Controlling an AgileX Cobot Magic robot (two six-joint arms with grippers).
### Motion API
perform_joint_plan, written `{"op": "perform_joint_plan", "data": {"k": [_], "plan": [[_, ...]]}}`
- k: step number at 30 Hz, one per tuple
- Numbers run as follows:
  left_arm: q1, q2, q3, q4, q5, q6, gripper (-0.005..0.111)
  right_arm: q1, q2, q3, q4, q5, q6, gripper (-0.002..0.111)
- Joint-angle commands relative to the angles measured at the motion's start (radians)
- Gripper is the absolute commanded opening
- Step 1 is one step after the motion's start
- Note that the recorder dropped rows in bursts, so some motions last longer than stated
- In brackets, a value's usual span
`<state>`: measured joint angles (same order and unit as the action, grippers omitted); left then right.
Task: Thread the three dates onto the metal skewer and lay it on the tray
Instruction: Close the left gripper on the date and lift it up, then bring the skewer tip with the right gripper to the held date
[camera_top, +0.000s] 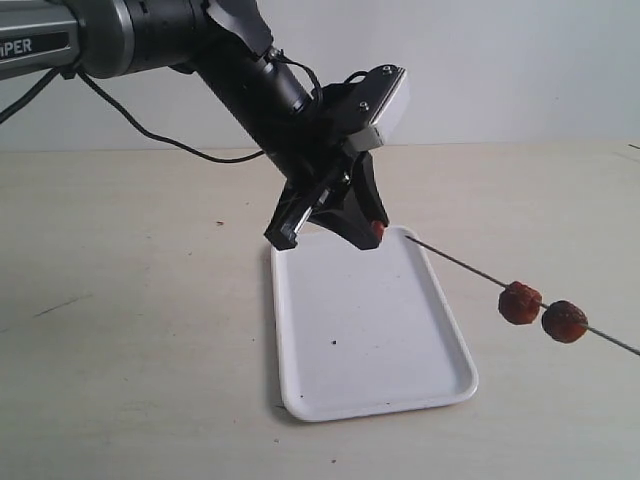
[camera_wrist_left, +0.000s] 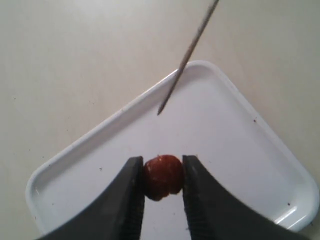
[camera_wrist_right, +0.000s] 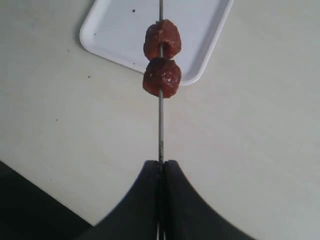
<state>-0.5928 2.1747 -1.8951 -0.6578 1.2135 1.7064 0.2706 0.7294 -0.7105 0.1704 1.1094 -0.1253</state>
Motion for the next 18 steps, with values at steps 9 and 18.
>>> {"op": "perform_joint_plan", "data": {"k": [9, 18], "plan": [[-0.017, -0.013, -0.001, -0.011, 0.008, 0.021, 0.027, -0.003, -0.005, -0.005, 0.022, -0.016, -0.028, 0.0], [-0.017, -0.013, -0.001, -0.03, 0.008, 0.021, 0.027, -0.003, -0.003, -0.005, 0.039, -0.003, -0.032, 0.0]]}}
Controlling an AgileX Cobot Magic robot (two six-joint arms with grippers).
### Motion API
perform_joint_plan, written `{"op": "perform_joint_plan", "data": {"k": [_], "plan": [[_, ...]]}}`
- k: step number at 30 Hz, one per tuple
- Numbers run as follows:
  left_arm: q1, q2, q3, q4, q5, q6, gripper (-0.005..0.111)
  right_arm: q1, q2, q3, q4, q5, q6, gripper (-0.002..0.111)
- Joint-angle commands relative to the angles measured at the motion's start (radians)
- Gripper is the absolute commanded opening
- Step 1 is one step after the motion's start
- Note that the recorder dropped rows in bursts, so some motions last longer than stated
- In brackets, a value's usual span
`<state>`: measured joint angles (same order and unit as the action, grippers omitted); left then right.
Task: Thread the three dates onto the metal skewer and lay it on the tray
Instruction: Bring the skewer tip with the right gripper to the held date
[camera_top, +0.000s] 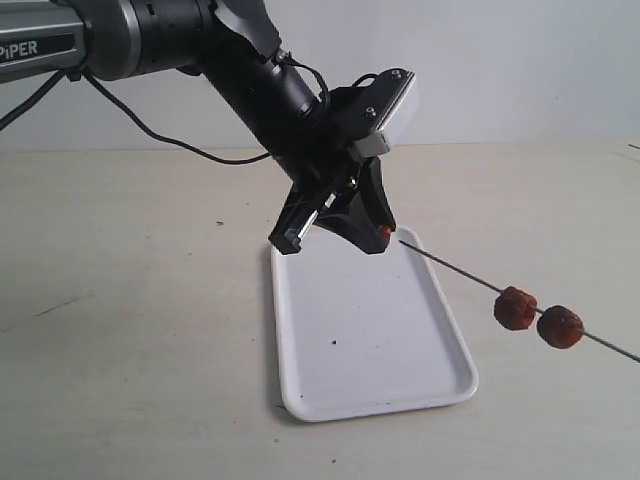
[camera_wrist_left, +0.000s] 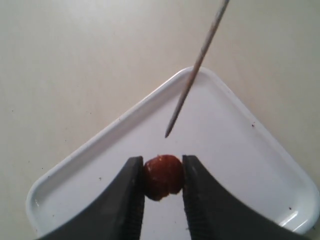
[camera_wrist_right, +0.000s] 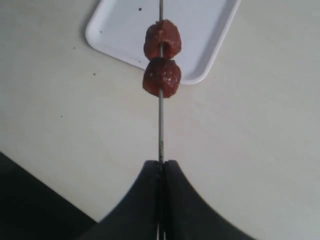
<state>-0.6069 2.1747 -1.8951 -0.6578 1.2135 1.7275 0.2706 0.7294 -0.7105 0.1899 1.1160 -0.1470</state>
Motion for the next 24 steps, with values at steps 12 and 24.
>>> {"op": "perform_joint_plan", "data": {"k": [12, 24], "plan": [[-0.003, -0.013, -0.001, -0.038, 0.008, 0.004, 0.027, -0.003, 0.041, -0.005, 0.038, -0.05, -0.037, 0.0], [-0.003, -0.013, -0.001, 0.021, 0.008, 0.014, 0.027, -0.003, 0.028, -0.005, -0.016, 0.016, -0.026, 0.0]]}}
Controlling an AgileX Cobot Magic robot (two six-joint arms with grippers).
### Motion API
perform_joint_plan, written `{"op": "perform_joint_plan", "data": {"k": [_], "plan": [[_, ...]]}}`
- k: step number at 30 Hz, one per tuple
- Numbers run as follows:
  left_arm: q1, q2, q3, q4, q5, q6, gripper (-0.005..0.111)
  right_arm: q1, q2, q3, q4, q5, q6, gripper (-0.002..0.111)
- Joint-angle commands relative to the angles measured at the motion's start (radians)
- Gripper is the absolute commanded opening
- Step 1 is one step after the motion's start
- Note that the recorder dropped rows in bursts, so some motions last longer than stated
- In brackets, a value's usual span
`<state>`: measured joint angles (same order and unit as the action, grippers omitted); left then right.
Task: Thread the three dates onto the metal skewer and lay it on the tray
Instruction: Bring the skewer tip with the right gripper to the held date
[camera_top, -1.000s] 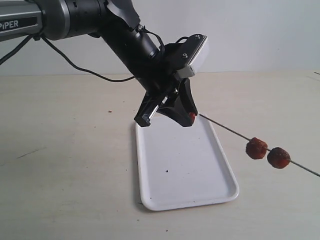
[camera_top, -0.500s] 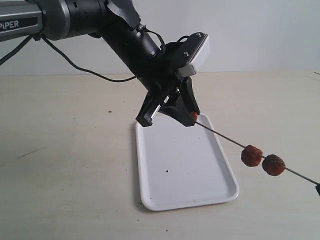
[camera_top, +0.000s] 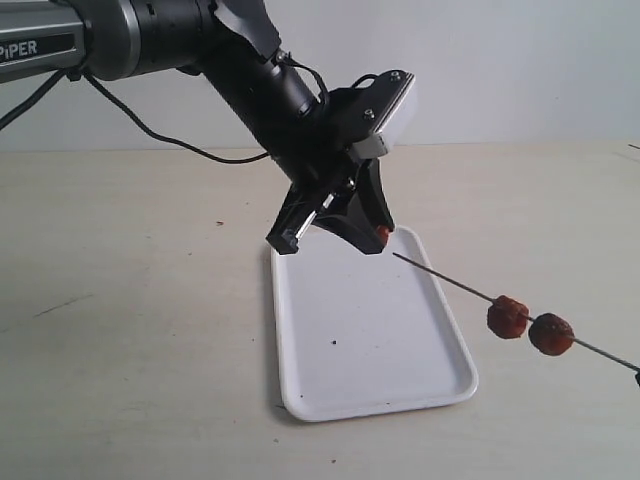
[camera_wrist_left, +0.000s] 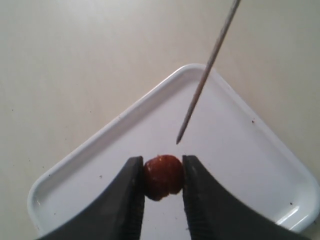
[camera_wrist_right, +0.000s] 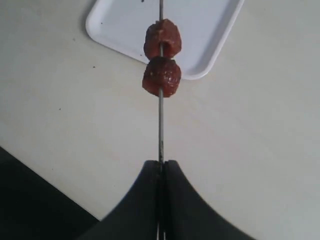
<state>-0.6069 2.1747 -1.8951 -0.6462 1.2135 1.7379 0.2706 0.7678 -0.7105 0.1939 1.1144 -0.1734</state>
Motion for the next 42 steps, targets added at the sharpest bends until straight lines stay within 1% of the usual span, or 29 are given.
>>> {"op": "perform_joint_plan", "data": {"k": [1, 9, 17, 23, 34, 42], "plan": [[-0.003, -0.013, -0.001, 0.009, 0.008, 0.004, 0.027, -0.003, -0.011, -0.005, -0.02, 0.018, 0.001, 0.0], [-0.005, -0.013, -0.001, -0.002, 0.008, 0.015, 0.027, -0.003, -0.011, -0.005, -0.012, -0.047, 0.001, 0.0], [-0.014, -0.013, -0.001, -0.004, 0.008, 0.034, 0.027, -0.003, -0.009, -0.005, -0.01, -0.069, 0.001, 0.0], [-0.014, -0.013, -0.001, -0.004, 0.008, 0.034, 0.027, -0.003, 0.0, -0.005, 0.012, -0.054, -0.006, 0.0], [-0.014, -0.013, -0.001, -0.005, 0.008, 0.038, 0.027, -0.003, 0.0, -0.005, -0.013, -0.029, 0.0, 0.0], [-0.014, -0.013, -0.001, -0.016, 0.008, 0.038, 0.027, -0.003, 0.005, -0.005, 0.037, -0.056, -0.018, 0.0]]}}
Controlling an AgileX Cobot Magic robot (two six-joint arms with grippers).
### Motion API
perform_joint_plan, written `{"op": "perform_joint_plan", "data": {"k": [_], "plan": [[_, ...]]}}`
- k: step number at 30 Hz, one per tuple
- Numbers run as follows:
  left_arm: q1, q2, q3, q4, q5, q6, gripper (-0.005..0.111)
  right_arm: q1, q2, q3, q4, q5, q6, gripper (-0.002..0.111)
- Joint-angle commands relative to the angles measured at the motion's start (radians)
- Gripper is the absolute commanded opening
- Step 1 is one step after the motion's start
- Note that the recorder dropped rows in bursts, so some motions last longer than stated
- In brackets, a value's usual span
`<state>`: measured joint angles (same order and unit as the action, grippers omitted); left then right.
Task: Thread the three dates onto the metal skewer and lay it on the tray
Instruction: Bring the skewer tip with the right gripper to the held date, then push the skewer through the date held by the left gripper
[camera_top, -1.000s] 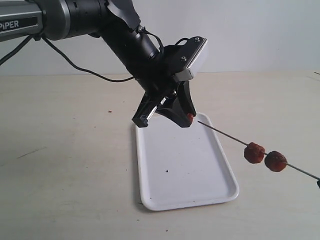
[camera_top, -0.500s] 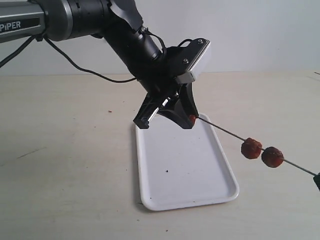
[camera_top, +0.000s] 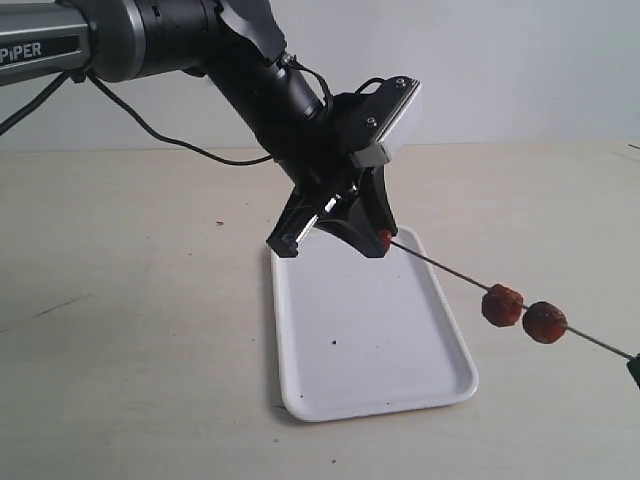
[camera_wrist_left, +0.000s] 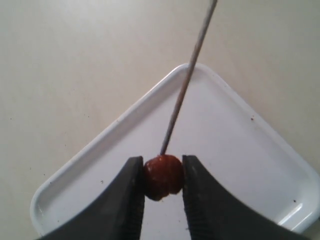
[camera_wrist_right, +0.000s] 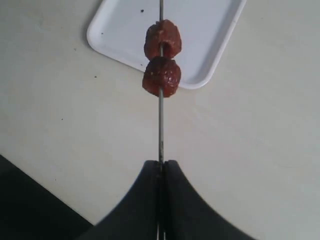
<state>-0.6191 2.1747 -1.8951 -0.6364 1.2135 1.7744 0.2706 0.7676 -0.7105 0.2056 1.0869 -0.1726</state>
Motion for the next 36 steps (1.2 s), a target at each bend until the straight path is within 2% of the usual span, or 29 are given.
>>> {"op": "perform_joint_plan", "data": {"k": [1, 7, 15, 22, 31, 36], "plan": [[-0.002, -0.013, -0.001, -0.027, 0.008, 0.004, 0.027, -0.003, 0.009, -0.005, 0.027, -0.033, -0.018, 0.0], [-0.002, -0.013, -0.001, -0.032, 0.008, 0.01, 0.027, -0.003, 0.051, -0.005, 0.032, -0.051, -0.044, 0.0], [-0.002, -0.013, -0.001, -0.058, 0.008, 0.027, 0.027, -0.003, 0.154, -0.005, 0.036, -0.181, -0.068, 0.0], [-0.002, -0.013, -0.001, -0.062, 0.008, 0.031, 0.027, -0.003, 0.238, -0.005, 0.119, -0.282, -0.143, 0.0], [-0.002, -0.013, -0.001, -0.112, 0.008, 0.063, 0.027, -0.003, 0.254, -0.007, 0.136, -0.404, -0.15, 0.0], [-0.002, -0.013, -0.001, -0.141, 0.008, 0.054, 0.027, -0.003, 0.272, -0.007, 0.136, -0.408, -0.15, 0.0]]}}
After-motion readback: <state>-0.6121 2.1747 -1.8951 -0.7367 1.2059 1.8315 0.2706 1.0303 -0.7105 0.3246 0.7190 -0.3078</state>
